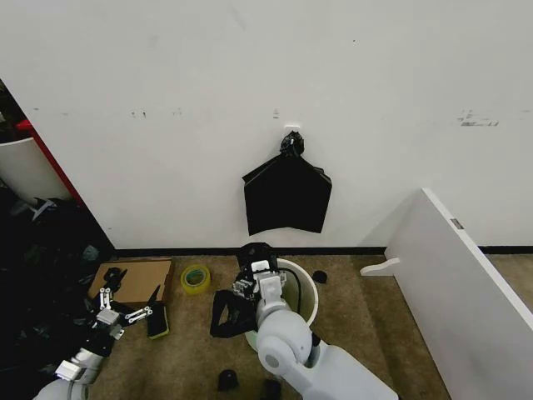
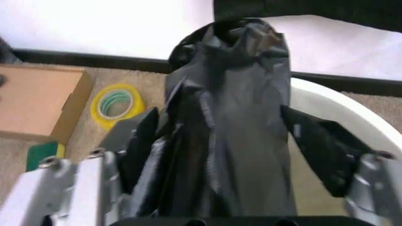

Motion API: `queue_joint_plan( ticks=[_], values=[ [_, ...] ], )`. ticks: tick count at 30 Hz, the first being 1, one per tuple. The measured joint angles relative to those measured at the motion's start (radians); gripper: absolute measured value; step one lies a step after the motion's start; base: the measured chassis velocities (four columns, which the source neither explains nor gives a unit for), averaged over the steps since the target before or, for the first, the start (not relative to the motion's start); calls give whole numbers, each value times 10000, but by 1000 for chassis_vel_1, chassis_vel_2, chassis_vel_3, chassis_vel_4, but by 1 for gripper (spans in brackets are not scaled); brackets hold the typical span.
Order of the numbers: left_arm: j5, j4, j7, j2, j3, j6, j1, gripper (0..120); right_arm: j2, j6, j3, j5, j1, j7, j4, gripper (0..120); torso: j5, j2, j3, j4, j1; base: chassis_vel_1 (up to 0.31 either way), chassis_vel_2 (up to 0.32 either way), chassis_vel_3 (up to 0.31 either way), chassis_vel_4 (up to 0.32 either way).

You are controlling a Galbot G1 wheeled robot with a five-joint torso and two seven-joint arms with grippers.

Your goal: Place the garbage bag over the trash bin.

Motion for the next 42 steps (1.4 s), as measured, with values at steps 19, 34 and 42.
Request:
queue_joint_plan(
  ticks=[19,34,42],
  values=[
    [21,-316,-47,22,458,0,-10,100,-989,516,1070,512,-830,-671,643,5,3,0,-1,1,-1,0,0,0,0],
    [-1835,-1434,526,294,2304,2745,-129,100,-2240,409,2288,2549,-1718,-2358,1697,0,0,2,-1,1,-1,0,0,0,0],
    [-2185,-2067,-446,531,2659,4914,-258,100,-2820,-83,3080,2387,-2234,-3944,1958,0,0,2,-1,0,-1,0,0,0,0]
  ],
)
